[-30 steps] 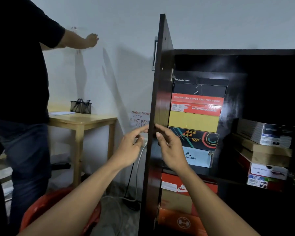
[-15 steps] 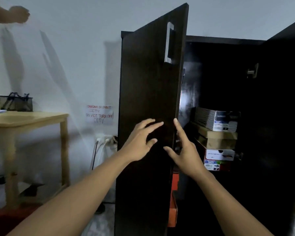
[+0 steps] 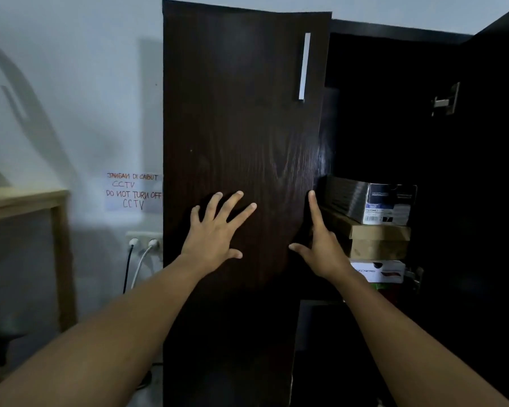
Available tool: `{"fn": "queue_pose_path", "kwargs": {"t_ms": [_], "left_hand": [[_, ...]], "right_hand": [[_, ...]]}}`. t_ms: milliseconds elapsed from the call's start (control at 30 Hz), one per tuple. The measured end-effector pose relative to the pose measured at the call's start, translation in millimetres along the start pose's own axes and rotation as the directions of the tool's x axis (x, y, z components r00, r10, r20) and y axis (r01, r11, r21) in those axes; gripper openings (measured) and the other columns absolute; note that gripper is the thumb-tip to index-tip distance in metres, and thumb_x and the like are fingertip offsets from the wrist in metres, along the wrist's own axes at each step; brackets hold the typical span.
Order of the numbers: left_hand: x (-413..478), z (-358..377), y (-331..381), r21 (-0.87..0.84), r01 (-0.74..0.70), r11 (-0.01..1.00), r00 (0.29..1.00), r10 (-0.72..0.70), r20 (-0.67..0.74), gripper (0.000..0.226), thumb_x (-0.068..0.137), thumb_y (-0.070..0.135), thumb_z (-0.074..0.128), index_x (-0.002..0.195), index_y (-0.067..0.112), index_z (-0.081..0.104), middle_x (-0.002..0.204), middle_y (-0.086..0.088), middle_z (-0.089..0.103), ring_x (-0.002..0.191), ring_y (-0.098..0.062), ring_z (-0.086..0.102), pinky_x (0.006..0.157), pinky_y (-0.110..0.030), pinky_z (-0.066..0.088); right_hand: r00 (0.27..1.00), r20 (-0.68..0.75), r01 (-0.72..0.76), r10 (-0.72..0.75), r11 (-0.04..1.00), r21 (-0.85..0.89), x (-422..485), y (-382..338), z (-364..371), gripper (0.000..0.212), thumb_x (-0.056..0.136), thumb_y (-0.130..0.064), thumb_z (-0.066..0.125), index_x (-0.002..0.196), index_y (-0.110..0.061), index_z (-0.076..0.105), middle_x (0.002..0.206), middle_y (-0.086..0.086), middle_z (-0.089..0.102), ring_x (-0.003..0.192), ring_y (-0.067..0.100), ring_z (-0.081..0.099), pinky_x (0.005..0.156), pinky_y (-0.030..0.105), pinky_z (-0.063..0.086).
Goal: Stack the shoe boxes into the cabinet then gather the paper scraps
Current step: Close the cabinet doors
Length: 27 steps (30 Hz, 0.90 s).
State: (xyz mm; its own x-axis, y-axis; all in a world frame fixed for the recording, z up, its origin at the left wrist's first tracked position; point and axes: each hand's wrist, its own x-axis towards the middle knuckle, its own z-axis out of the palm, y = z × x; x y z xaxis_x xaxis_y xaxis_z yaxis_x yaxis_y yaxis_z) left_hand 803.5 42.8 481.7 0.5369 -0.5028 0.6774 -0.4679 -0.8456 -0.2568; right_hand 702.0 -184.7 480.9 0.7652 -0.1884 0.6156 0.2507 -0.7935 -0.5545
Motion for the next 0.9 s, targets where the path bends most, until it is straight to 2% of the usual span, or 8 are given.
{"fn": "queue_pose_path", "kwargs": {"t_ms": [133,300,367,433,567,700,800,900], "left_hand": [[14,23,0,0.120,0.013,0.993,1.000,-0.010,-0.025,0.121,0.071,0.070,0.069,0.154,0.041,-0.015,0.164,0.002,-0.015,0.150,-0.032,0.000,0.109,-0.060,0.029],[24,35,3,0.166,0.028,0.986,0.999,-0.023,-0.032,0.120,0.071,0.074,0.065,0.154,0.041,-0.014,0.164,0.003,-0.017,0.150,-0.031,-0.002,0.106,-0.059,0.030],[23,33,4,0.172,0.021,0.985,1.000,-0.019,-0.011,0.119,0.073,0.074,0.064,0.153,0.041,-0.017,0.163,0.002,-0.020,0.150,-0.032,-0.005,0.107,-0.059,0.030],[22,26,9,0.146,0.027,0.989,0.999,-0.033,0.043,0.118,0.076,0.069,0.066,0.153,0.039,-0.018,0.162,0.002,-0.024,0.150,-0.034,-0.010,0.111,-0.061,0.027],[23,-5,14,-0.056,0.034,0.998,0.978,-0.022,0.206,0.111,0.077,0.065,0.069,0.156,0.037,-0.004,0.163,0.003,-0.016,0.150,-0.034,-0.012,0.114,-0.058,0.028],[18,-45,27,-0.333,0.025,0.943,0.966,0.063,0.250,0.098,0.081,0.059,0.068,0.155,0.039,0.007,0.162,0.002,0.015,0.144,-0.024,0.029,0.108,-0.045,0.041],[15,-88,72,-0.453,-0.137,0.881,0.980,0.188,0.070,0.091,0.082,0.057,0.068,0.154,0.037,0.016,0.159,0.005,0.022,0.141,-0.021,0.034,0.104,-0.038,0.044],[18,-148,136,-0.516,-0.336,0.788,0.942,0.295,-0.162,0.085,0.084,0.054,0.068,0.153,0.035,0.022,0.156,0.008,0.025,0.137,-0.019,0.040,0.101,-0.036,0.044]], "right_hand": [[0.999,0.012,-0.046,0.047,0.999,-0.013,34,20,12,0.123,0.085,-0.012,0.076,0.140,-0.066,-0.020,0.132,0.016,0.059,0.123,0.033,0.055,0.099,0.034,0.039],[0.998,0.027,-0.049,0.048,0.999,0.008,54,38,17,0.121,0.084,-0.011,0.077,0.144,-0.064,-0.015,0.130,0.019,0.061,0.120,0.033,0.056,0.091,0.024,0.037],[0.998,0.034,-0.055,0.054,0.998,0.026,55,39,17,0.121,0.084,-0.010,0.077,0.143,-0.065,-0.013,0.125,0.020,0.063,0.113,0.030,0.061,0.089,0.025,0.041],[0.997,0.036,-0.071,0.070,0.997,0.024,51,35,15,0.121,0.084,-0.010,0.077,0.142,-0.067,-0.013,0.120,0.018,0.064,0.106,0.027,0.063,0.095,0.031,0.046],[0.982,0.132,-0.140,0.136,0.990,0.021,17,17,-6,0.110,0.086,-0.016,0.076,0.152,-0.053,-0.003,0.152,0.014,0.041,0.134,0.028,0.049,0.112,0.038,0.040],[0.991,-0.124,-0.057,0.060,0.998,0.027,-56,2,-68,0.091,0.087,-0.026,0.074,0.156,-0.038,0.016,0.154,0.000,0.037,0.139,0.016,0.041,0.113,0.037,0.040],[0.952,-0.303,0.029,-0.051,0.996,-0.079,-126,-20,-127,0.063,0.091,-0.028,0.069,0.147,-0.032,0.040,0.138,-0.016,0.046,0.122,0.003,0.052,0.099,0.026,0.049],[0.865,-0.455,0.128,-0.212,0.970,-0.208,-181,-39,-178,0.039,0.092,-0.017,0.068,0.129,-0.026,0.058,0.119,-0.020,0.053,0.105,0.002,0.060,0.083,0.017,0.053]]}}
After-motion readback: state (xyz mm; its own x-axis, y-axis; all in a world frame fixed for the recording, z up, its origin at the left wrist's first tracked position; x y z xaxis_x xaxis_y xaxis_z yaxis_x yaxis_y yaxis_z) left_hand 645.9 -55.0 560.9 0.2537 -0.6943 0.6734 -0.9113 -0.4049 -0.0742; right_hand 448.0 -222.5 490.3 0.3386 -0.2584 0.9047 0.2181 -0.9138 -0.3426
